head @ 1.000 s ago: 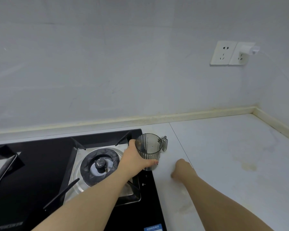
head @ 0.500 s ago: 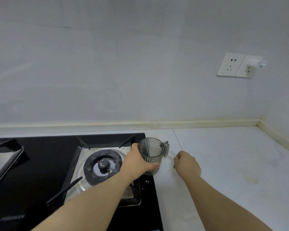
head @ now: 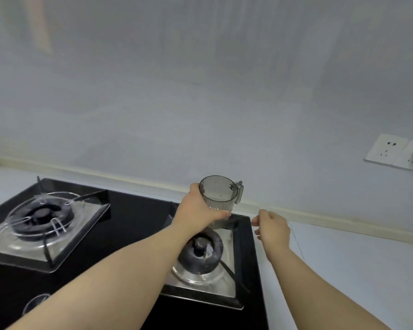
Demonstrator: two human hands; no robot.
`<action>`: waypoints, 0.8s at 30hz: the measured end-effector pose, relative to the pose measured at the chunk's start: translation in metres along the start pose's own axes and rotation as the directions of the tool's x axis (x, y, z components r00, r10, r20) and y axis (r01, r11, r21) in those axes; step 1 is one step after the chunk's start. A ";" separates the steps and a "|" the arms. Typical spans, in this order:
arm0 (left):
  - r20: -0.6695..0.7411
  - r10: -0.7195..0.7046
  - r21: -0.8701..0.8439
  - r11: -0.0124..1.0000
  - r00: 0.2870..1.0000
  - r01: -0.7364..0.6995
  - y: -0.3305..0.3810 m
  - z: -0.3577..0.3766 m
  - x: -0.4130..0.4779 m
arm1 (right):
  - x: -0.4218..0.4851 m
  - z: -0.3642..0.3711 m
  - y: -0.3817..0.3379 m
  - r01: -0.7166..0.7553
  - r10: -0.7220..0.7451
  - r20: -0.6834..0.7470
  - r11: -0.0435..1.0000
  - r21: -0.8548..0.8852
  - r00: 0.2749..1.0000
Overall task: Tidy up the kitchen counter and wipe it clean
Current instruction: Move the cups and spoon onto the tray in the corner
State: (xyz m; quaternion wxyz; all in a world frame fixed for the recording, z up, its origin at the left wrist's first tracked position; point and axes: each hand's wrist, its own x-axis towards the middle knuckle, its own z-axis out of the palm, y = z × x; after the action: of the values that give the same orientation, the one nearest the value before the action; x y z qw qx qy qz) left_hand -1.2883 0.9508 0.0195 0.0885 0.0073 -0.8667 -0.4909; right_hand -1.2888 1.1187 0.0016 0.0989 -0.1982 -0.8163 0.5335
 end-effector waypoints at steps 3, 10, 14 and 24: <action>-0.066 -0.016 0.006 1.000 0.998 0.017 -0.020 -0.059 -0.007 | -0.028 0.045 -0.029 0.101 -0.098 0.058 0.993 -0.054 0.994; -0.198 -0.087 0.050 0.994 0.976 0.099 -0.096 -0.229 -0.047 | -0.121 0.184 -0.098 0.159 -0.156 0.329 0.987 0.016 0.931; -0.242 -0.150 0.077 0.982 0.959 0.173 -0.144 -0.336 -0.088 | -0.200 0.271 -0.138 0.144 -0.181 0.490 0.983 0.112 0.853; -0.304 -0.344 -0.134 0.939 0.888 0.318 -0.242 -0.513 -0.194 | -0.377 0.435 -0.203 0.153 -0.196 0.741 0.980 0.127 0.642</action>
State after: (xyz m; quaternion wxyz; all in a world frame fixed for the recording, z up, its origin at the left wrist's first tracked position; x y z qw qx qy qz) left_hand -1.0331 0.4091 0.0427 0.1445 0.2316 -0.8059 -0.5253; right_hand -1.1550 0.5235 0.0268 -0.1901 0.1215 -0.7851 0.5769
